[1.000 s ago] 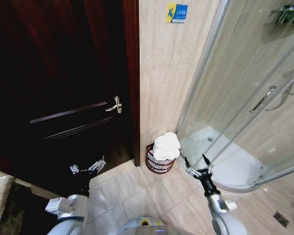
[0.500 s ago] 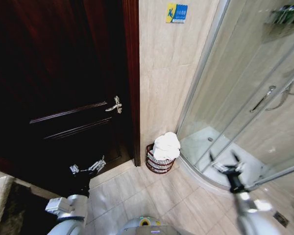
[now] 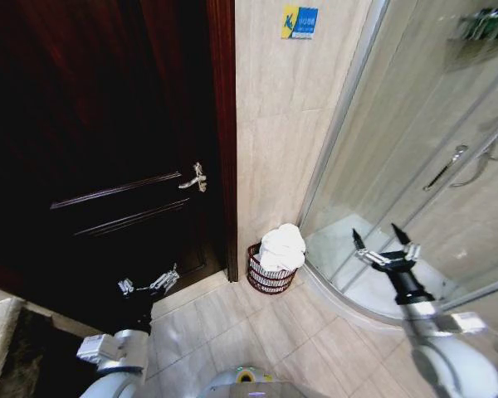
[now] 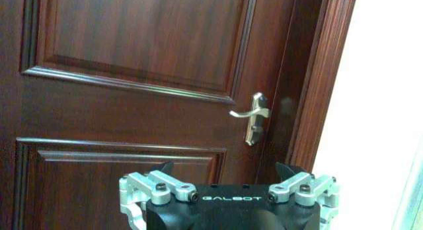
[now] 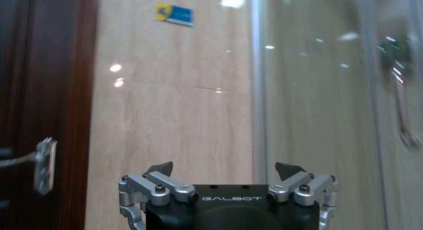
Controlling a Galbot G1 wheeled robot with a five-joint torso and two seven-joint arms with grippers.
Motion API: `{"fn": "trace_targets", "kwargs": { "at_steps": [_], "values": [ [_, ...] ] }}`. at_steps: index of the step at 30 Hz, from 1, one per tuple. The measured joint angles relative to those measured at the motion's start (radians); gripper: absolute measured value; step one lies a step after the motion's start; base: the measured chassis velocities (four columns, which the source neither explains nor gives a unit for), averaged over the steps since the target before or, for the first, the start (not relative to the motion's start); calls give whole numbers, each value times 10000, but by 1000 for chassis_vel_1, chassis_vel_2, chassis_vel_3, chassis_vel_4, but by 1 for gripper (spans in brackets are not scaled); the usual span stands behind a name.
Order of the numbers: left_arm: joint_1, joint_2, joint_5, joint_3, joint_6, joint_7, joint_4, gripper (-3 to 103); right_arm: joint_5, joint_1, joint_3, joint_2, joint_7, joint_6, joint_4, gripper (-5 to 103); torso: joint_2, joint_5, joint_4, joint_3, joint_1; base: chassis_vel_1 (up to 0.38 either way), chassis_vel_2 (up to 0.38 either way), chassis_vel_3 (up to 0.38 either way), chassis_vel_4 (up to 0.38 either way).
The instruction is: Discard the used towel into the hamper.
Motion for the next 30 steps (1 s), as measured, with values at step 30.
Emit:
{"fn": "trace_targets", "kwargs": {
  "at_steps": [30],
  "values": [
    [0, -3, 0, 0, 0, 0, 0, 100, -1607, -1484, -559, 2472, -651, 900, 531, 100, 0, -1, 1, -1, 0, 0, 0, 0, 0]
  ]
}}
